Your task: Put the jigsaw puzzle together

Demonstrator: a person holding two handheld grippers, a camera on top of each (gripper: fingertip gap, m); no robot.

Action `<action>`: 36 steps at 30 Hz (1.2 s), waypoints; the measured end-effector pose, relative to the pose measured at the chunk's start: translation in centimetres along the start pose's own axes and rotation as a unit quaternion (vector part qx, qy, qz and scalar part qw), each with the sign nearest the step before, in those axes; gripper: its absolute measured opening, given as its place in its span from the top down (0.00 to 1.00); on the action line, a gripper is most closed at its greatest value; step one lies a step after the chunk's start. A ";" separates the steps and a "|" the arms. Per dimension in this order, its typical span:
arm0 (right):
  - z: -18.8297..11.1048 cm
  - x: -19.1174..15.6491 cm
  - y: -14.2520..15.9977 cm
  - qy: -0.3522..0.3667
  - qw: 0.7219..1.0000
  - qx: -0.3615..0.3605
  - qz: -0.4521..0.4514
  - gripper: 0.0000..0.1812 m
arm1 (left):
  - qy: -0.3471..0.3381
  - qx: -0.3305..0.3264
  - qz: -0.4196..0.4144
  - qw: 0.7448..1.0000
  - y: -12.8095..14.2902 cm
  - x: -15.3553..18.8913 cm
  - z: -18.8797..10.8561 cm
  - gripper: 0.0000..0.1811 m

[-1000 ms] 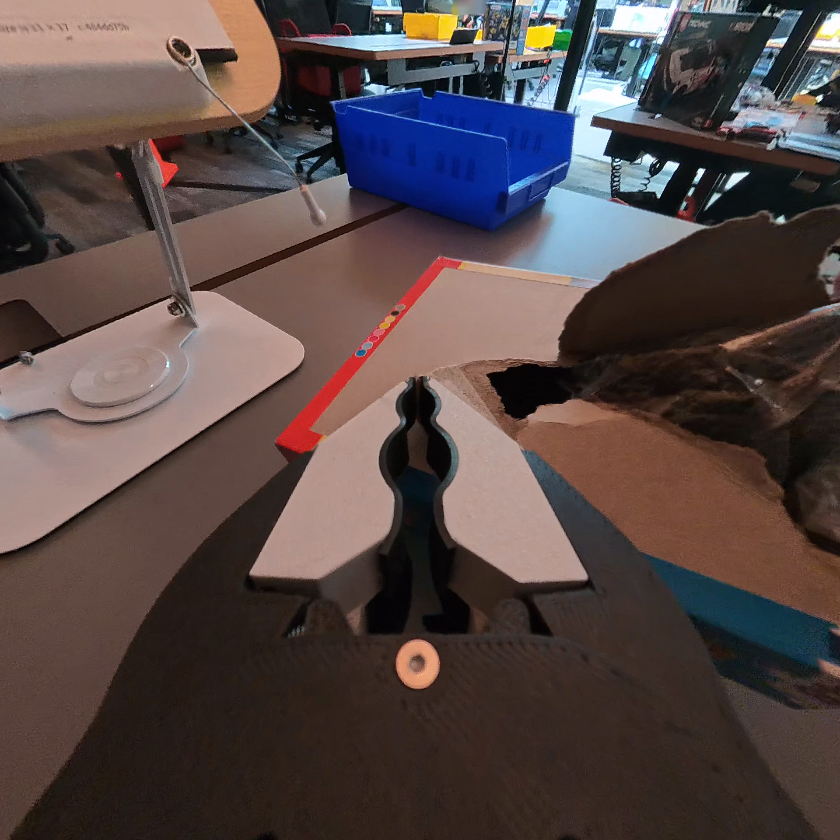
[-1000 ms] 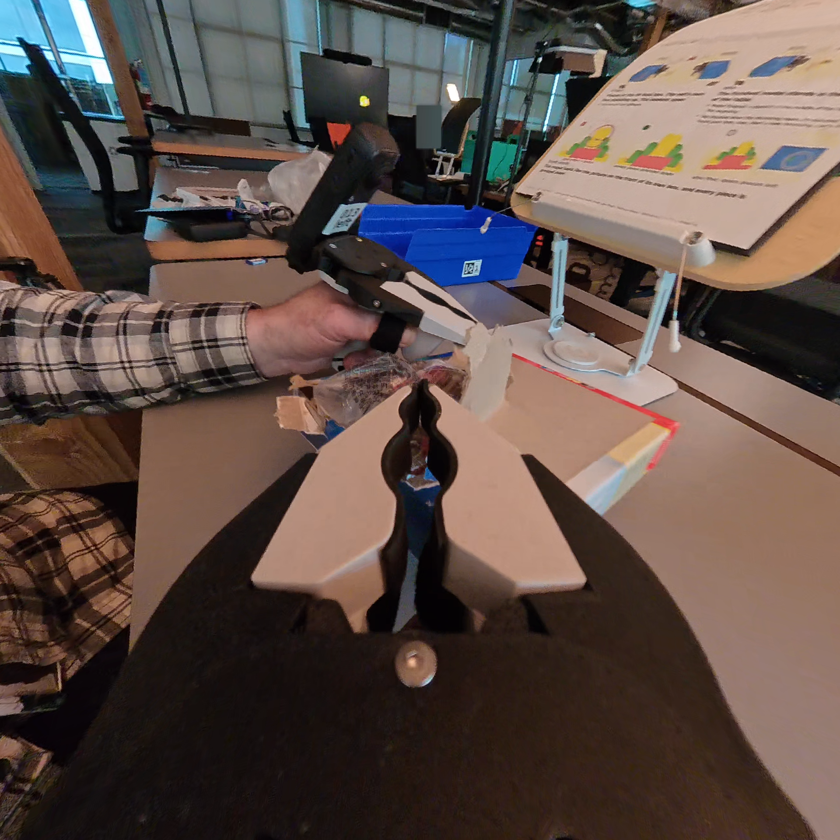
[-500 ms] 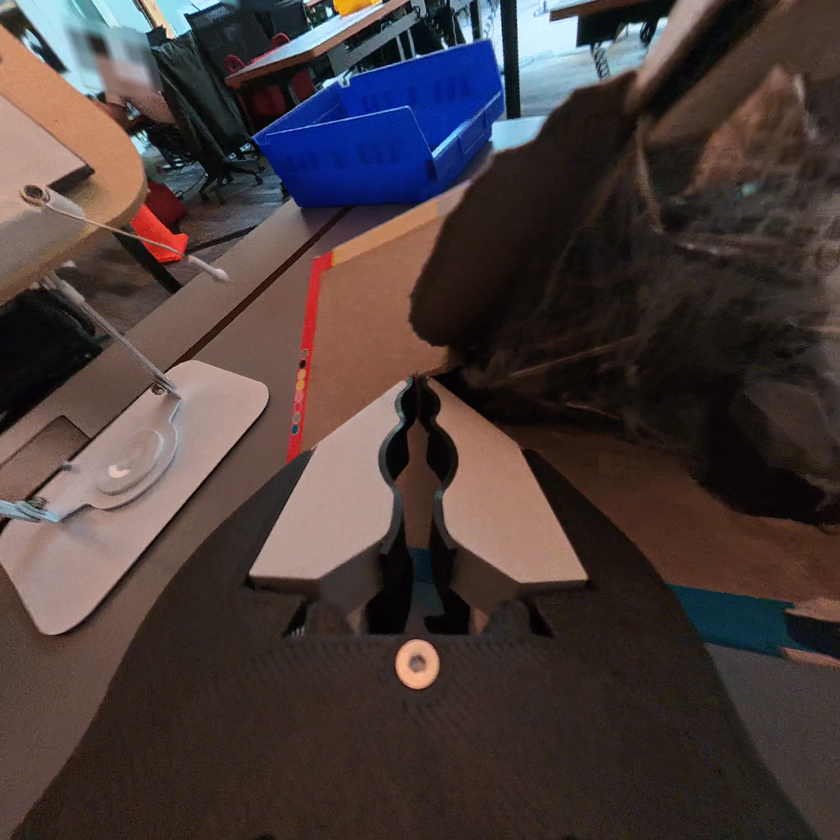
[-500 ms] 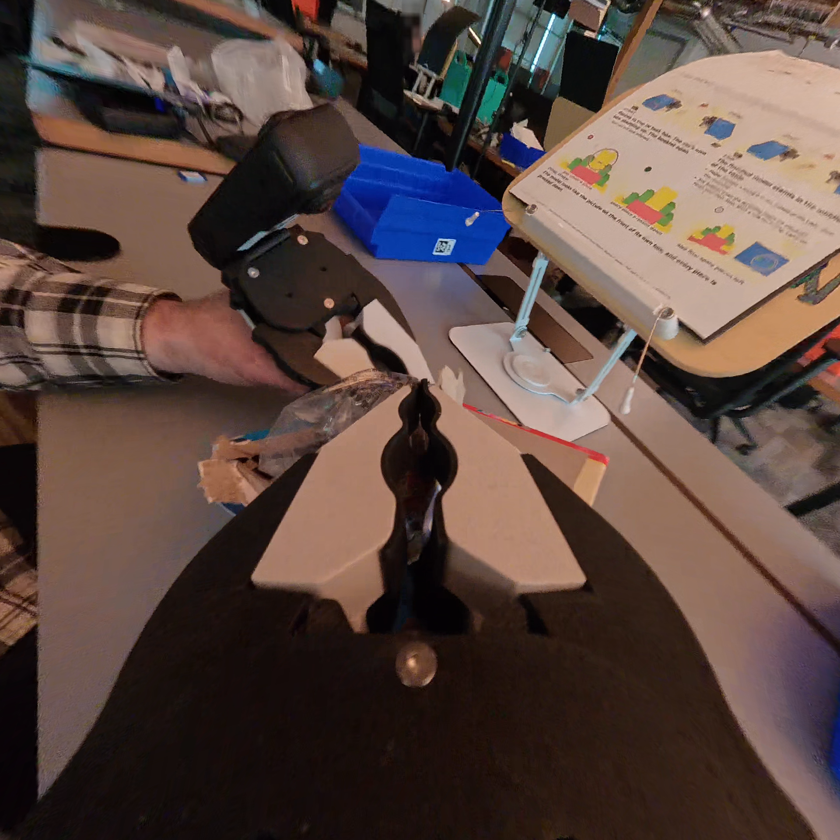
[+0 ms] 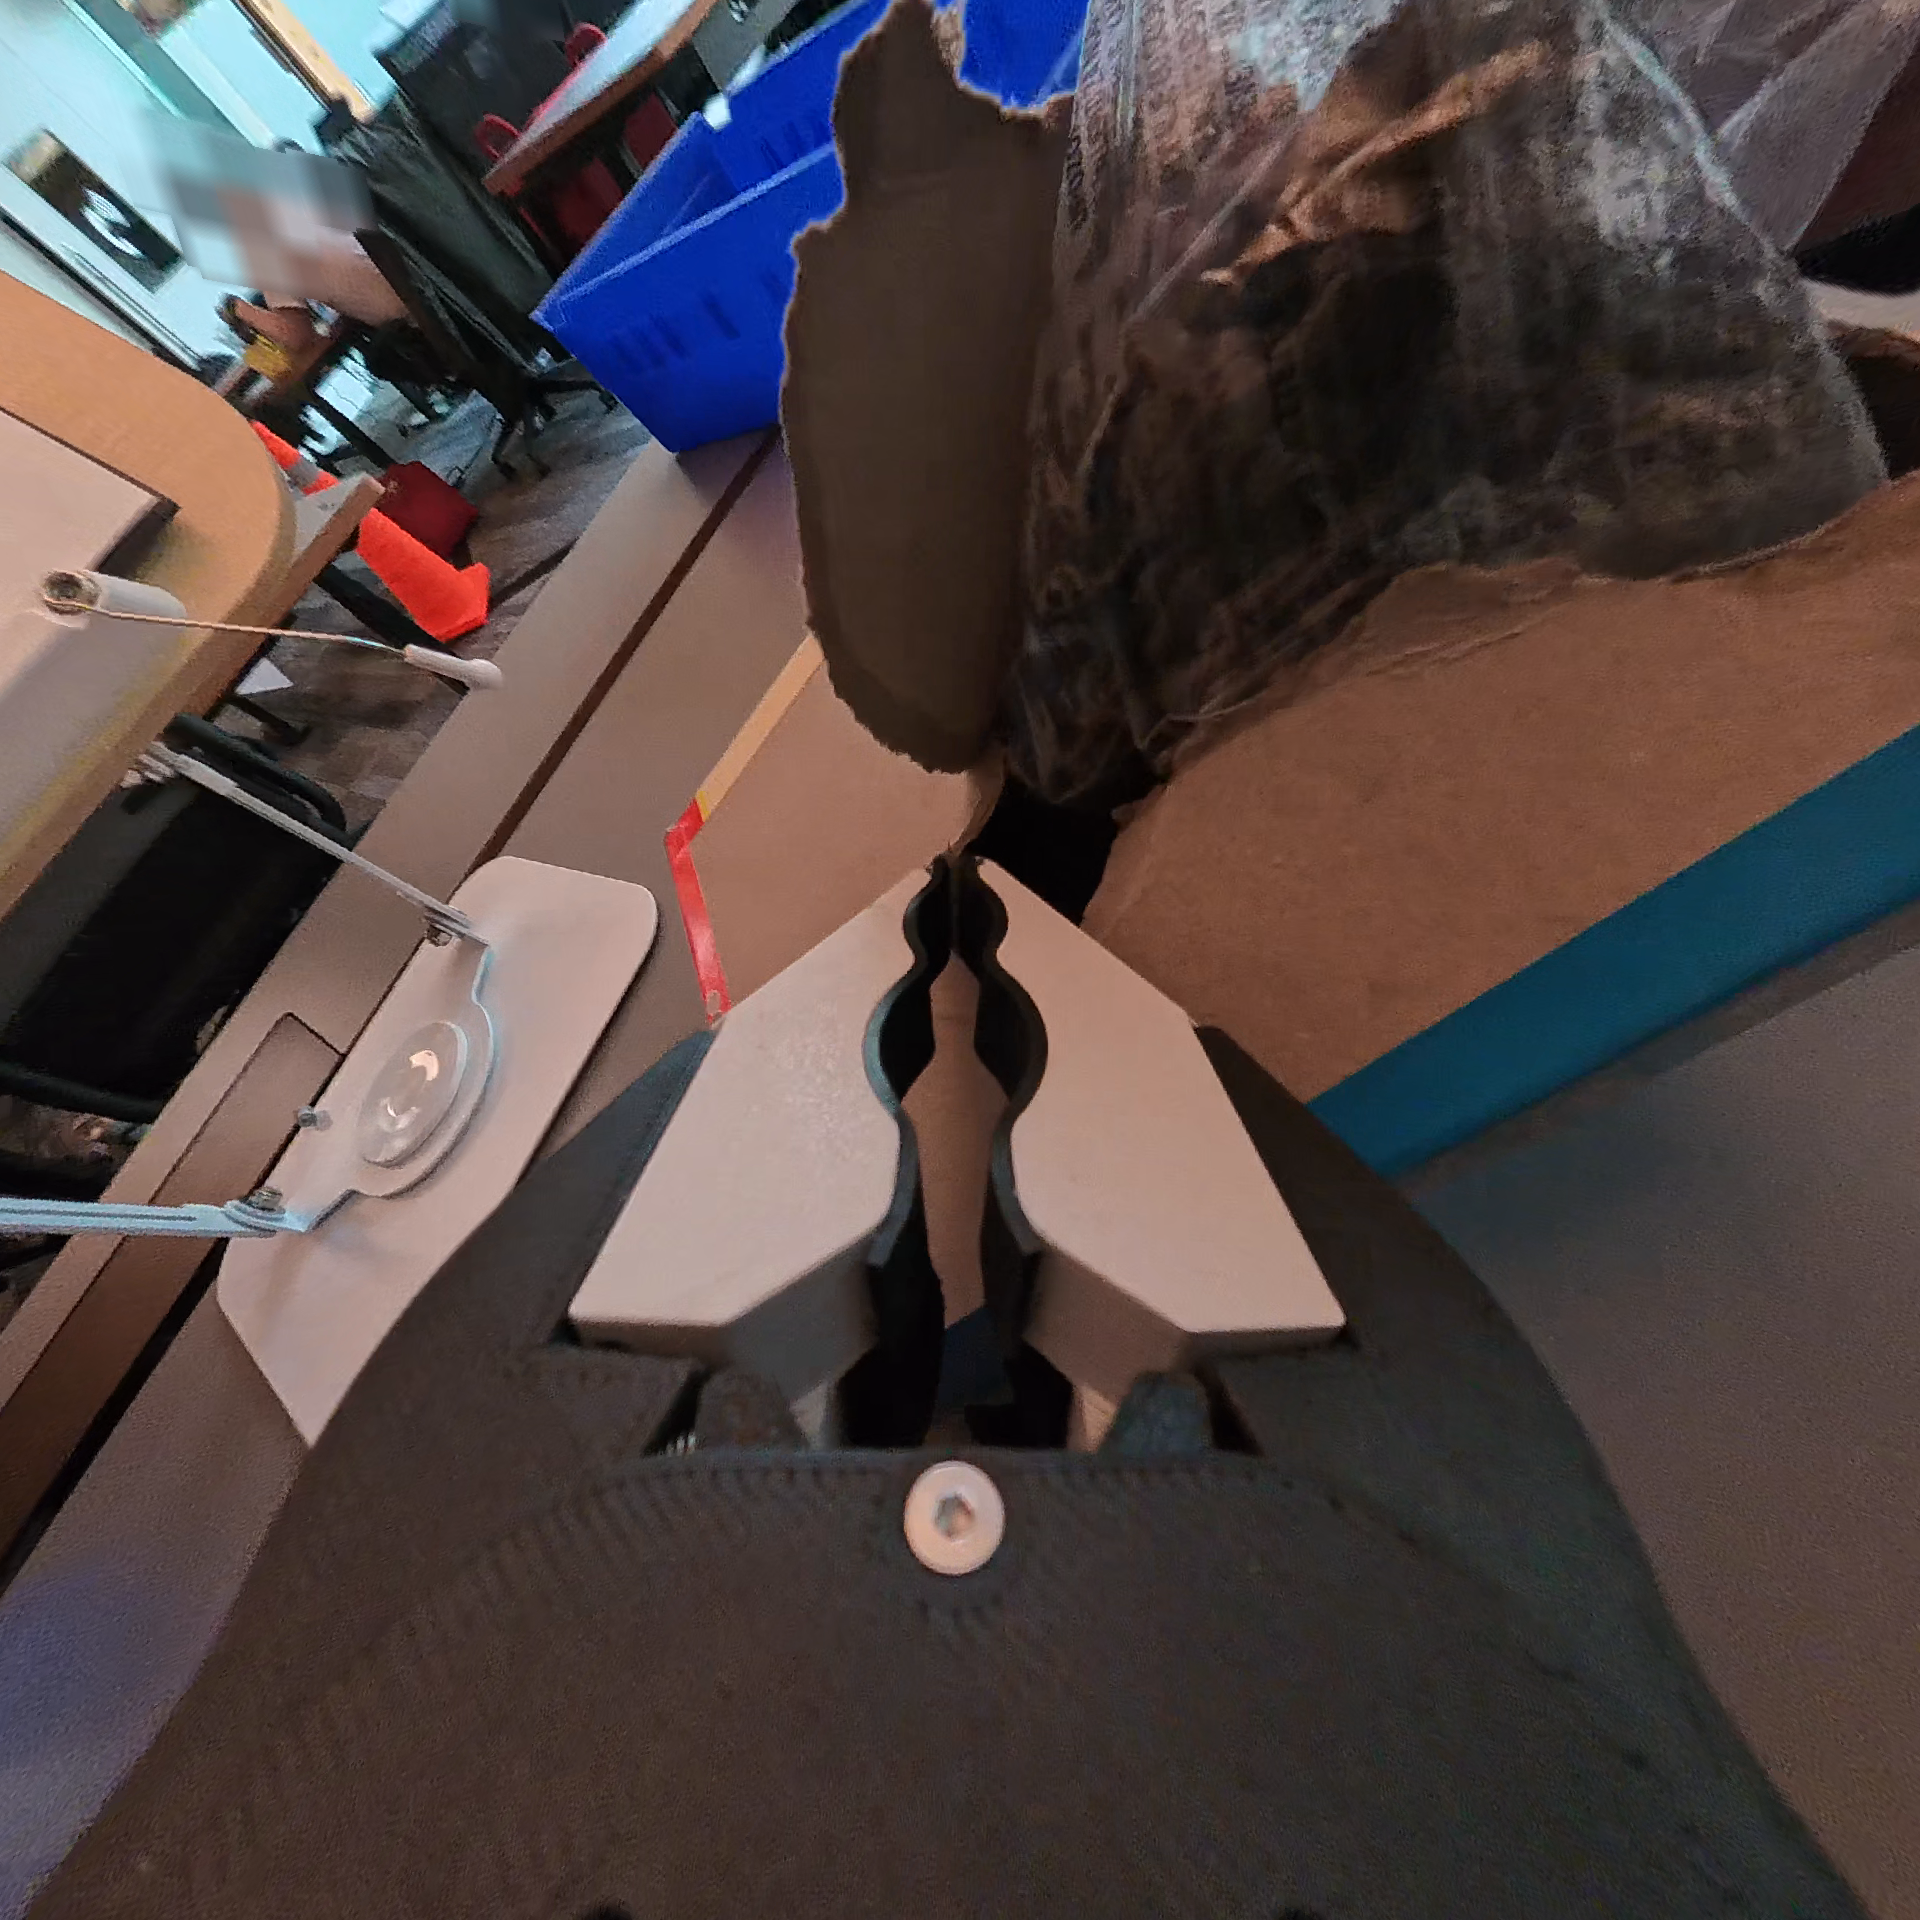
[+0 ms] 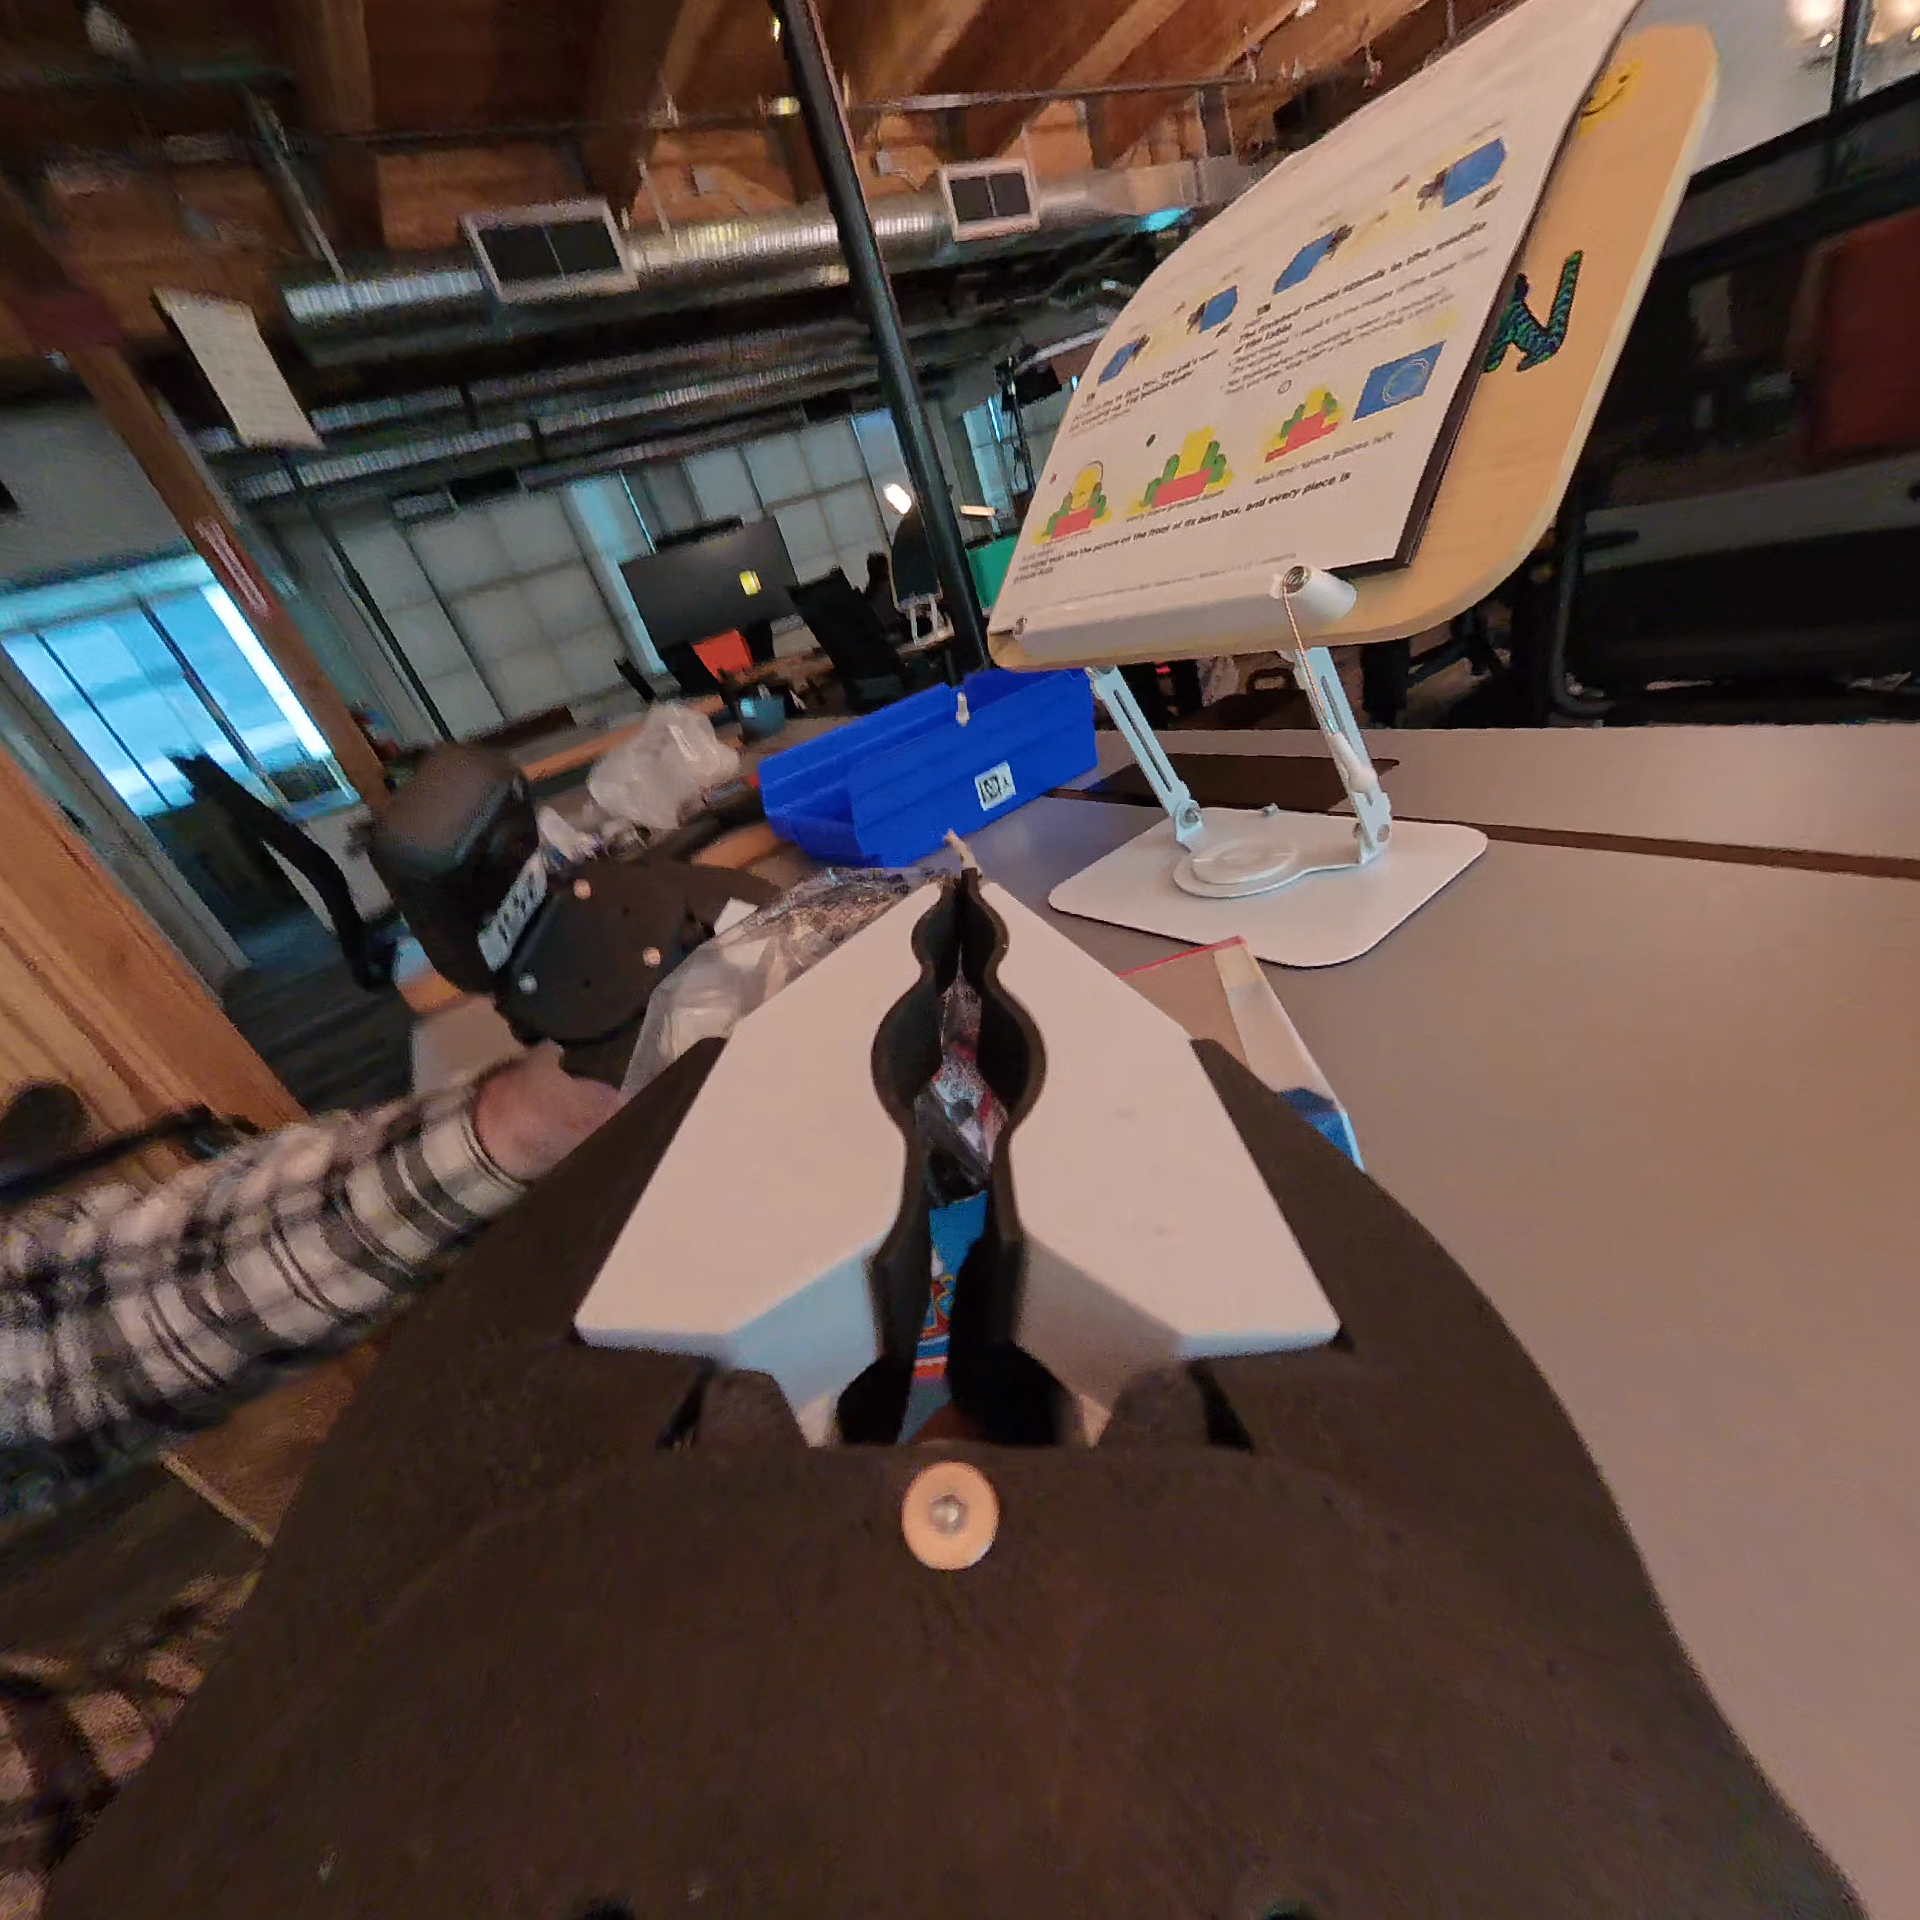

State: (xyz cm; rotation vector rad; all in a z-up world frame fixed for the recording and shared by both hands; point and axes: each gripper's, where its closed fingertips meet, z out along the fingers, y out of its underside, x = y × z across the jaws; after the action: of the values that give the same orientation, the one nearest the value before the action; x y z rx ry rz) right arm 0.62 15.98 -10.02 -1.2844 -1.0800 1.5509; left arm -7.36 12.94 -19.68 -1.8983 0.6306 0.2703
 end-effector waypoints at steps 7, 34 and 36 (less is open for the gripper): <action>3.3 -7.4 2.2 -0.074 0.973 -0.101 -0.192 1.00 | -0.017 -0.040 0.011 0.999 0.1 -0.8 1.2 1.00; -1.9 -2.4 8.8 0.040 0.934 -0.302 -0.188 0.65 | 0.013 -0.116 0.016 0.993 3.2 0.2 2.3 1.00; -1.8 -1.6 11.1 0.057 0.921 -0.340 -0.180 0.65 | 0.010 -0.117 0.015 0.993 3.2 0.2 2.4 1.00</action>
State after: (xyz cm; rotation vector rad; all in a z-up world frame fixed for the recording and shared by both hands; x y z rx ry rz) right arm 1.82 11.49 -20.33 -1.4811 -1.7511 0.8274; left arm -8.71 14.09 -23.27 -2.1197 0.6654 0.3570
